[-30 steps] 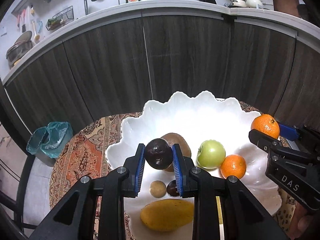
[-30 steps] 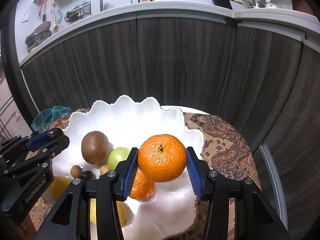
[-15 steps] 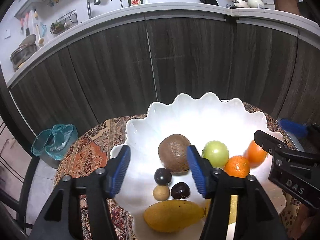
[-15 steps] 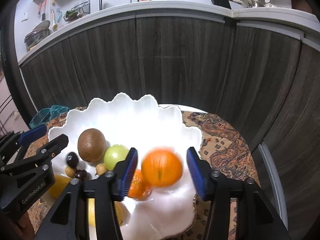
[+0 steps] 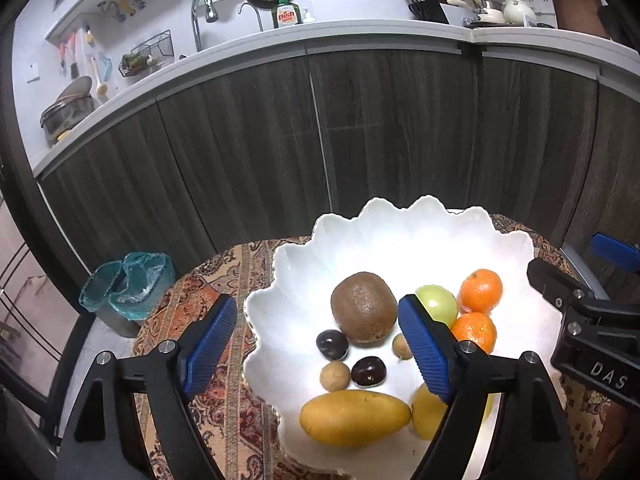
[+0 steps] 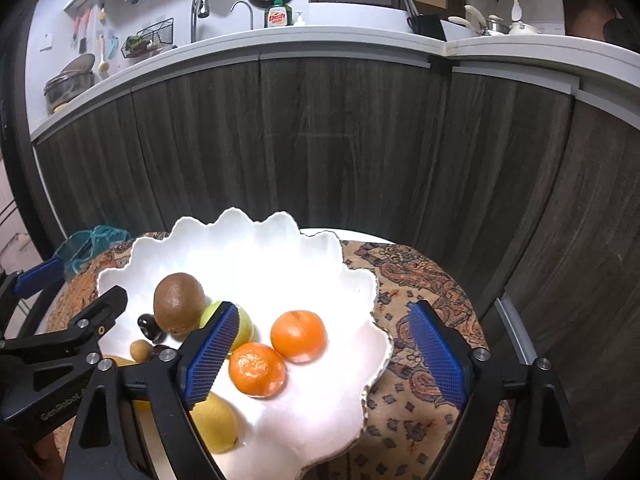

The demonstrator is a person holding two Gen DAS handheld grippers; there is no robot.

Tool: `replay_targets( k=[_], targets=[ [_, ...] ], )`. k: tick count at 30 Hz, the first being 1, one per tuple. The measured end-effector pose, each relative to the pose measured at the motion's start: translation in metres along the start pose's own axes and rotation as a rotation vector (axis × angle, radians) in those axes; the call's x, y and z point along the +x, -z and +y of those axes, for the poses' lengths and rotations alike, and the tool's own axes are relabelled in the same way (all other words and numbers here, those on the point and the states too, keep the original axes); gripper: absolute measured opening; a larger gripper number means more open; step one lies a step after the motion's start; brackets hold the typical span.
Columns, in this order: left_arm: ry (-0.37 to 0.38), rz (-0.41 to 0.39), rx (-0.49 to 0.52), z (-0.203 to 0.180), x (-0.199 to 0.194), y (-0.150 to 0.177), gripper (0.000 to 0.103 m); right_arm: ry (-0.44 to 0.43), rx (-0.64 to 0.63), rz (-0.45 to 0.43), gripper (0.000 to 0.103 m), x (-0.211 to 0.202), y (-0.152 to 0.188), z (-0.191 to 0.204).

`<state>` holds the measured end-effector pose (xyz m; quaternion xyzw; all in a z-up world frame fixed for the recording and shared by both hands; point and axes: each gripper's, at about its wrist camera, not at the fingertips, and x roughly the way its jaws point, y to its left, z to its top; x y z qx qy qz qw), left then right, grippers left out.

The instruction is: Organize fruits

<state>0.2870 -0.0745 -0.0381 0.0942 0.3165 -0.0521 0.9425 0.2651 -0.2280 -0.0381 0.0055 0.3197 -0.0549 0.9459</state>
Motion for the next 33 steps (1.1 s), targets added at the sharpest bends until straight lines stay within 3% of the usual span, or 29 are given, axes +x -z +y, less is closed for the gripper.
replay_targets(
  k=[17,23,33],
  targets=[
    [-0.049,-0.079,-0.042,0.018,-0.081,0.008,0.094,0.009,0.065,-0.073,0.091,-0.073,0.011,0.000],
    [-0.079,-0.121,-0.047,0.023,-0.118,0.016,0.094,0.029,0.067,-0.093,0.091,-0.105,0.022,0.002],
    [-0.069,-0.151,-0.059,0.029,-0.161,0.034,0.094,0.056,0.062,-0.131,0.093,-0.156,0.036,0.005]
  ],
)
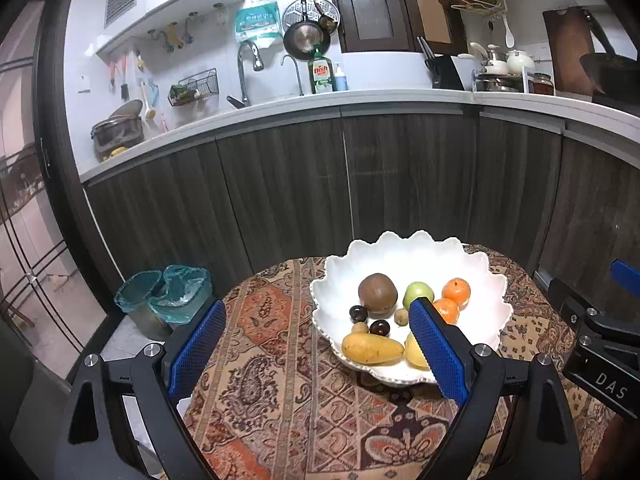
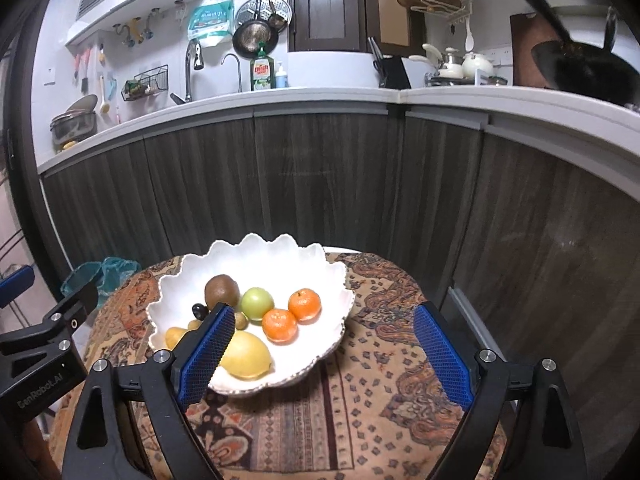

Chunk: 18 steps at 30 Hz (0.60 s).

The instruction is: Organize fruits

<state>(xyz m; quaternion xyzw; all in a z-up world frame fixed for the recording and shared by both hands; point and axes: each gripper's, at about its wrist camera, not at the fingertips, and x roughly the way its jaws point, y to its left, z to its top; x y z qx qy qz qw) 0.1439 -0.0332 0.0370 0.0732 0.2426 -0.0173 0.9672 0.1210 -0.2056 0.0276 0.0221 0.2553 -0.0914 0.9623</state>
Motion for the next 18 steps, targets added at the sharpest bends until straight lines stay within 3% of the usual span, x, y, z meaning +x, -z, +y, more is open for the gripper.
replay_targets(
  k=[18],
  targets=[
    [-0.012,-0.026,-0.042,0.015,-0.055,0.033,0.098,0.023,-0.018,-0.030,0.094,-0.064,0.028,0.007]
  ],
)
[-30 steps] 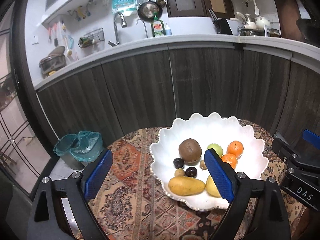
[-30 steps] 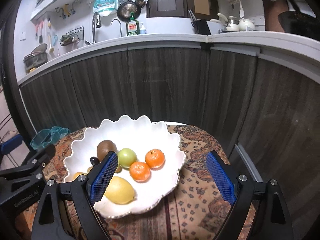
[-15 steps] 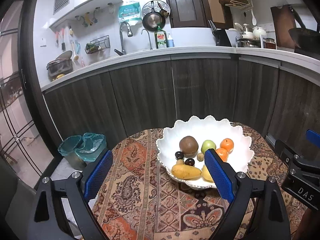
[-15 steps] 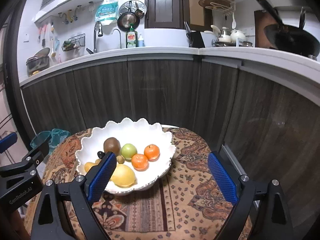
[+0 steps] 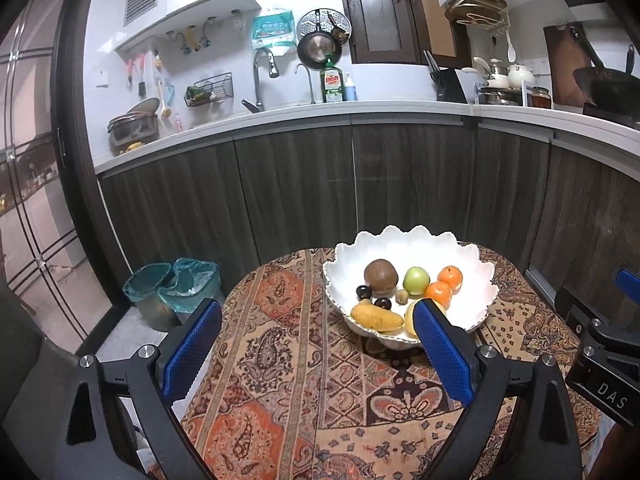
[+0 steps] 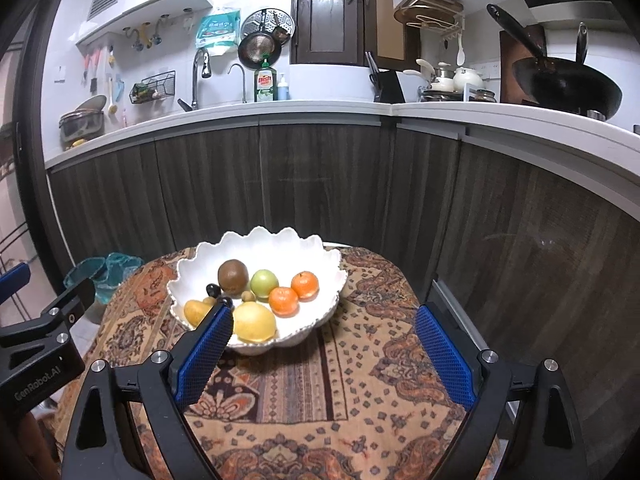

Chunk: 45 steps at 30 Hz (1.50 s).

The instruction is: Organize fruits

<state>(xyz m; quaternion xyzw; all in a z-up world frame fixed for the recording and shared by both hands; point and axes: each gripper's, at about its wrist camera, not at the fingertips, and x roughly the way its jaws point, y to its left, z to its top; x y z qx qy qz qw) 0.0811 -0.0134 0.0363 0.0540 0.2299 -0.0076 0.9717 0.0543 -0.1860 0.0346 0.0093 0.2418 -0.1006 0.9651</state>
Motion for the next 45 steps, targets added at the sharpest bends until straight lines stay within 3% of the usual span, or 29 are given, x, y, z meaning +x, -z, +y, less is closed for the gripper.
replay_targets(
  k=[14,45],
  targets=[
    [-0.018,-0.004,-0.027,0.007,-0.022,0.020,0.100,0.003,0.000,-0.019,0.094,-0.024,0.019,0.000],
    [-0.020,0.006,-0.025,0.007,-0.022,0.025,0.102,-0.002,0.002,-0.013,0.094,-0.025,0.022,-0.002]
  ],
)
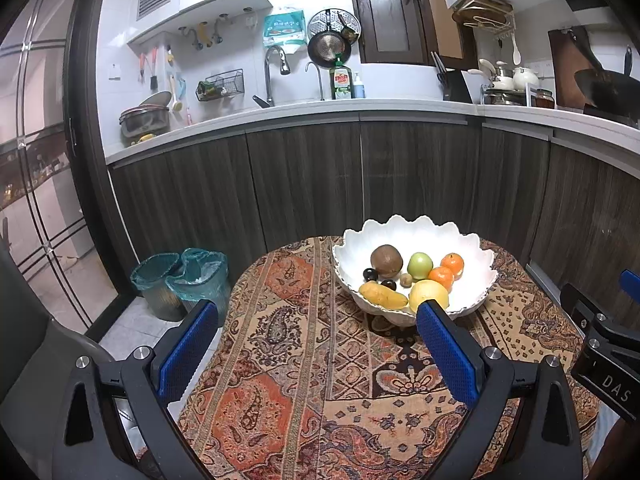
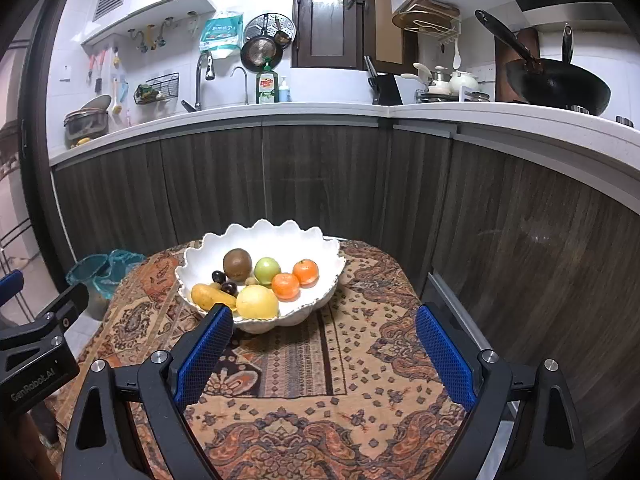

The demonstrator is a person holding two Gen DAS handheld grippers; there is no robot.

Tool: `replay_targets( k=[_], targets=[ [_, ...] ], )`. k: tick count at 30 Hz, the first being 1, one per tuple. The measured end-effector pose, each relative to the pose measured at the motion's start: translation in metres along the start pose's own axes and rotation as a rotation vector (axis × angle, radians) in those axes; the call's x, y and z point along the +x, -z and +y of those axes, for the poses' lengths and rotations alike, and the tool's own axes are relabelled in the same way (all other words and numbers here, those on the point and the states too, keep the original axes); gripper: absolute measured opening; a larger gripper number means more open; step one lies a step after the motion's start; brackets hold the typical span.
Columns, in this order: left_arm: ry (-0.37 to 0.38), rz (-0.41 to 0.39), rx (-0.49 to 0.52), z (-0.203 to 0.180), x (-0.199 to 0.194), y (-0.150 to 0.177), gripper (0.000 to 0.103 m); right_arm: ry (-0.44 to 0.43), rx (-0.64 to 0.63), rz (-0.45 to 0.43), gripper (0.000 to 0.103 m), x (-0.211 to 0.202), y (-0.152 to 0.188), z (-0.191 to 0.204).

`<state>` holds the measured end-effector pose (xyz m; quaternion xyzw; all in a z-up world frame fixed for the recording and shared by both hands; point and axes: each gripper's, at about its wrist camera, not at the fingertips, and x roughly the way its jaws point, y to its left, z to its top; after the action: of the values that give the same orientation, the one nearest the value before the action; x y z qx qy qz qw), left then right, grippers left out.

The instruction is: Organize fruits

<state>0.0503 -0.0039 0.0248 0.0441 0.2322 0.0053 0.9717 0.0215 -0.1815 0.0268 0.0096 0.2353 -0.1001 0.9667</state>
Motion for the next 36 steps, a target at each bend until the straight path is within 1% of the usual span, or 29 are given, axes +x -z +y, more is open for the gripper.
replay_targets(
  k=[24,36],
  targets=[
    [0.014,0.033,-0.001,-0.0018,0.0043,0.0032,0.103,0.006,0.004,0.004,0.094,0.0014,-0.0001,-0.0002],
    [0.014,0.036,0.002,-0.0026,0.0041,0.0031,0.103,0.005,0.007,0.011,0.094,0.0025,0.0000,-0.0008]
  ],
)
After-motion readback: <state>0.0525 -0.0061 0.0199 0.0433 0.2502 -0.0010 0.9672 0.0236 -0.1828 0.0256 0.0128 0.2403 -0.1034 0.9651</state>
